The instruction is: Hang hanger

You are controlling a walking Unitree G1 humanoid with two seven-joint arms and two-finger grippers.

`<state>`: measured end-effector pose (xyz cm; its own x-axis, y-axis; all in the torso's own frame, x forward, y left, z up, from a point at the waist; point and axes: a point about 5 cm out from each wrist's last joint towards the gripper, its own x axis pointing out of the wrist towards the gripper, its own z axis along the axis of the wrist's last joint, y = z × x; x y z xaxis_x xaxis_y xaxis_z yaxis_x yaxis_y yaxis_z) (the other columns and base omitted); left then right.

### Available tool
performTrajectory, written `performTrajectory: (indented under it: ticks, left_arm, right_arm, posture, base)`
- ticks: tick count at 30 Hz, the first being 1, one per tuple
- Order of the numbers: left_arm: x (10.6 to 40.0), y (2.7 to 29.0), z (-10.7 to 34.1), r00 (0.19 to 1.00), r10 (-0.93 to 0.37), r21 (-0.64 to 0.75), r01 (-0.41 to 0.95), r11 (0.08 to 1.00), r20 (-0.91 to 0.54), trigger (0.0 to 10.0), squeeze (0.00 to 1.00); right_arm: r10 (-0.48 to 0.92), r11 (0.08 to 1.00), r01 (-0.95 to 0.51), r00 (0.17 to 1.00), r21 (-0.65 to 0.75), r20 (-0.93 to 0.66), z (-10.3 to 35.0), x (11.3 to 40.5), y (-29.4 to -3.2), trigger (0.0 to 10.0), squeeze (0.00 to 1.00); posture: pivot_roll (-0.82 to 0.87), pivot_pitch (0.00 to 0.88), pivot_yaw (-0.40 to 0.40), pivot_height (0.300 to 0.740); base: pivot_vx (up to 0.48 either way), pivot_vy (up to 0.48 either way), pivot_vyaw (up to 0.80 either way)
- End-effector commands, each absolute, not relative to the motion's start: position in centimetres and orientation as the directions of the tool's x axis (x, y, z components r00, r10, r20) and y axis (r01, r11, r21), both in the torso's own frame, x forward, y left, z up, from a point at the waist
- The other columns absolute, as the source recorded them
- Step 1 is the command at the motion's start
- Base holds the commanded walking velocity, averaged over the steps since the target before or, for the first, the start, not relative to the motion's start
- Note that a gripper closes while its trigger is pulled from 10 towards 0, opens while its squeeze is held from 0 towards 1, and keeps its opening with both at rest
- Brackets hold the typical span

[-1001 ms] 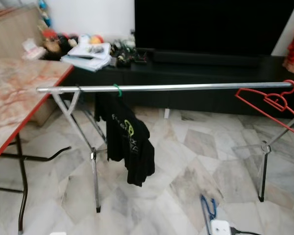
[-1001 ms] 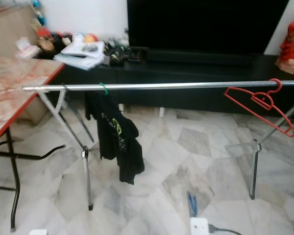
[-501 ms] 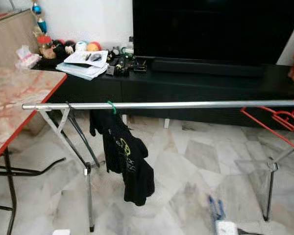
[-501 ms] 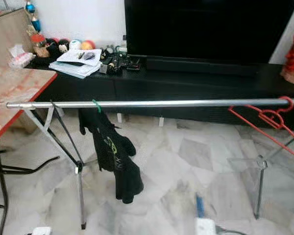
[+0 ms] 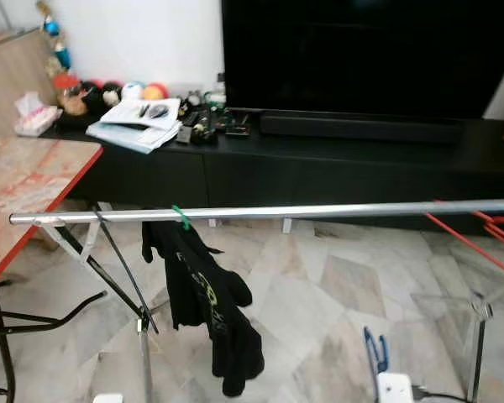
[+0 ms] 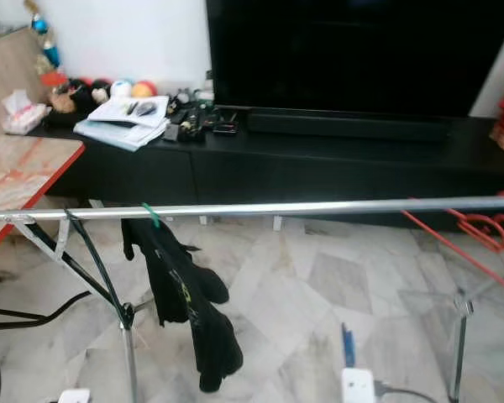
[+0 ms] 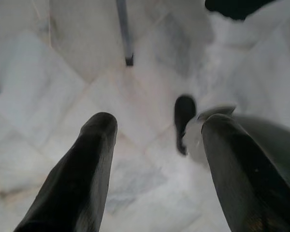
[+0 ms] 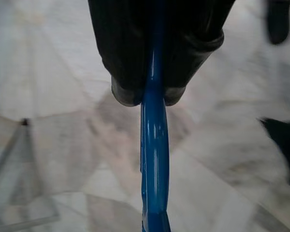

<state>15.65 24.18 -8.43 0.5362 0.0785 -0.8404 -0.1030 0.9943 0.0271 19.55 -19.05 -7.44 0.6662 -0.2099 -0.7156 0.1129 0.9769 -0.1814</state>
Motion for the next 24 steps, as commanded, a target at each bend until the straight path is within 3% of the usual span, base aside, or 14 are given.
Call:
performTrajectory:
  ticks: [1,8,16,20,24]
  left_arm:
    - [15.8,23.8,-8.5,0.534,0.077,0.030,-0.097,0.995,-0.842,10.0,0.00]
    - [16.2,23.0,-8.6,0.537,0.066,0.022,-0.089,0.996,-0.841,10.0,0.00]
    - [17.4,22.1,-8.2,0.555,0.061,0.020,-0.080,0.997,-0.830,10.0,0.00]
    - [17.6,22.1,-8.2,0.558,0.062,0.020,-0.080,0.997,-0.828,10.0,0.00]
    - [17.0,22.5,-8.3,0.552,0.068,0.025,-0.086,0.996,-0.831,10.0,0.00]
  right_arm:
    - [-0.249,0.968,0.147,0.662,-0.203,-0.707,-7.3,19.4,-20.3,10.0,0.00]
    - [-0.295,0.955,0.226,0.691,-0.191,-0.660,-6.3,20.7,-21.0,10.0,0.00]
    - [-0.368,0.929,0.343,0.830,-0.137,-0.420,-1.4,26.7,-21.8,10.0,0.00]
    - [-0.395,0.917,0.387,0.839,-0.102,-0.374,-0.5,27.5,-21.9,10.0,0.00]
    - [-0.495,0.857,0.514,0.795,-0.043,-0.352,-0.3,27.2,-22.6,10.0,0.00]
  posture:
    - [-0.05,0.072,0.027,0.740]
    - [-0.05,0.071,0.028,0.740]
    - [-0.04,0.070,0.028,0.740]
    - [-0.04,0.068,0.027,0.740]
    - [-0.04,0.064,0.026,0.740]
  base:
    - [0.000,0.000,0.00]
    - [0.000,0.000,0.00]
    - [0.000,0.000,0.00]
    - [0.000,0.000,0.00]
    - [0.000,0.000,0.00]
